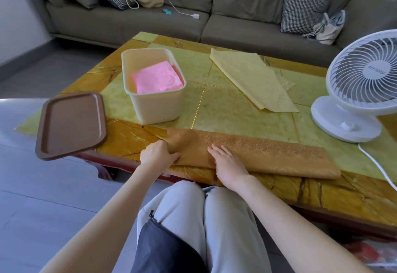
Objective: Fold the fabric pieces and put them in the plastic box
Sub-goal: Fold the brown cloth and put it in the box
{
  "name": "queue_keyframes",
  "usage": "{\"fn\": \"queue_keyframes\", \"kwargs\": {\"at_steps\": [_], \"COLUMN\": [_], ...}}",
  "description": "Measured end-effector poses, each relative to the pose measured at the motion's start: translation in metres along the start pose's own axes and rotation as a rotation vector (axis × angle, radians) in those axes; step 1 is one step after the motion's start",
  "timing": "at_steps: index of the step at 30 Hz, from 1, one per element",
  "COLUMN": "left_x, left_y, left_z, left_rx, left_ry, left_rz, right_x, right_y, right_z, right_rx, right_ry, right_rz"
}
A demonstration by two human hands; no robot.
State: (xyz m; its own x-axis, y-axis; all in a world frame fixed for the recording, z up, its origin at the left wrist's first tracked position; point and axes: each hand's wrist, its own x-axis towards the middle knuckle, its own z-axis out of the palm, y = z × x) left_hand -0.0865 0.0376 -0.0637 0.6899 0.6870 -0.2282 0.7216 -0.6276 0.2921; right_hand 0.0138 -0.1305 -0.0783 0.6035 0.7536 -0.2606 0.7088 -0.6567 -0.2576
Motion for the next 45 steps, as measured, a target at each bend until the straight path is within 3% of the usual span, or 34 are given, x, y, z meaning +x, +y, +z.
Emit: {"fn": "queue_keyframes", "kwargs": {"at_steps": [5, 9, 11, 18, 22, 27, 30, 36, 45], "left_x": [-0.011, -0.023, -0.030, -0.050, -0.053, -0.045, -0.042, -0.039, -0.027], "left_y": [0.018, 0.051, 0.069, 0.116, 0.123, 0.119, 0.114, 0.110, 0.115], "left_z": [-0.007, -0.017, -0.019, -0.003, 0.021, 0.046, 0.056, 0.062, 0.060], "left_rx": [-0.352, -0.522, -0.570, -0.663, -0.495, -0.032, 0.114, 0.053, -0.051], "left_ry": [0.257, 0.377, 0.379, 0.172, 0.090, 0.175, 0.139, 0.110, 0.037], "left_rz": [0.152, 0.382, 0.485, 0.719, 0.758, 0.540, 0.555, 0.623, 0.538], "right_x": [0.012, 0.009, 0.001, -0.024, -0.027, -0.032, -0.034, -0.033, -0.034], "right_y": [-0.003, -0.022, -0.026, 0.011, 0.044, 0.081, 0.092, 0.104, 0.115], "right_z": [-0.032, -0.067, -0.080, -0.089, -0.076, -0.053, -0.040, -0.026, -0.028], "right_rx": [0.212, 0.687, 0.879, 1.092, 1.027, 0.884, 0.795, 0.585, 0.594], "right_ry": [-0.043, 0.062, 0.075, 0.158, 0.250, 0.205, 0.233, 0.271, 0.240], "right_rz": [0.046, -0.001, 0.024, 0.230, 0.398, 0.542, 0.546, 0.527, 0.549]}}
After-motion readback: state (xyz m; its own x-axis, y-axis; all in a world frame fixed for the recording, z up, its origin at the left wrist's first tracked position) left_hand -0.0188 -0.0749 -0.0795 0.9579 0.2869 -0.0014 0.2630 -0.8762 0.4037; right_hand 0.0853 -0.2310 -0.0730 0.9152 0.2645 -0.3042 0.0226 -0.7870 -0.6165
